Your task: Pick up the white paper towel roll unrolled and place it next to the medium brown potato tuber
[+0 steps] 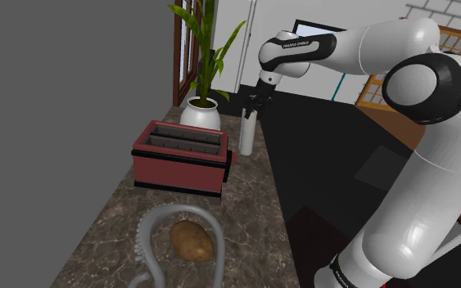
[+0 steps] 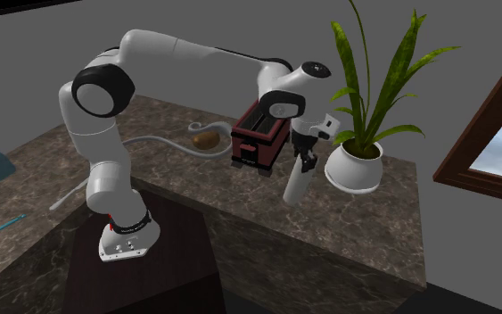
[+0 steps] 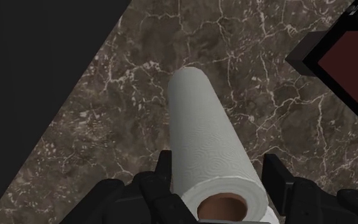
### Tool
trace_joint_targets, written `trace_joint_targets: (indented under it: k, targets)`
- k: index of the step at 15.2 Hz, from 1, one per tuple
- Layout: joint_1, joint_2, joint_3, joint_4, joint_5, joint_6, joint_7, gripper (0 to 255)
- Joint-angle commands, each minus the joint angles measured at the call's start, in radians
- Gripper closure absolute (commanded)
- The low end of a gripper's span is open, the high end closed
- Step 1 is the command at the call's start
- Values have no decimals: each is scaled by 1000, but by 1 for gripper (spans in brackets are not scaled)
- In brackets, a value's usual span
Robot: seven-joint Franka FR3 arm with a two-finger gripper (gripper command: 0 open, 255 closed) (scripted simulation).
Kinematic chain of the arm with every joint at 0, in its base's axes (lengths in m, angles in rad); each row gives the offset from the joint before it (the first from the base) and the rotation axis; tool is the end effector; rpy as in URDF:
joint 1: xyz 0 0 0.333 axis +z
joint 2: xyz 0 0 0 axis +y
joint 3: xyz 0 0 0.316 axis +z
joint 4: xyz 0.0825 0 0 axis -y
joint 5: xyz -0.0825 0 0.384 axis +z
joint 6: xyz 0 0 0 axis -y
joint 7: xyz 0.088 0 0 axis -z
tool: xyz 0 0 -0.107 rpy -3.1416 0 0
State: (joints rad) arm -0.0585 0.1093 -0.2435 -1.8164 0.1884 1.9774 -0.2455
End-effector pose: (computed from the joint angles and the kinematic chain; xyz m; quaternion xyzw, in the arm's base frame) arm 0.5764 -0.1621 0.4823 -0.9949 0.0619 -0.0468 0.0640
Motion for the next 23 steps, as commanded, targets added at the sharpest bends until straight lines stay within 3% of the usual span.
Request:
trace_joint_targets:
  k: [1, 23]
  targets:
    - [0, -6, 0, 17, -3, -23, 5, 255]
    - [-9, 6, -7, 328, -12, -320, 44, 255]
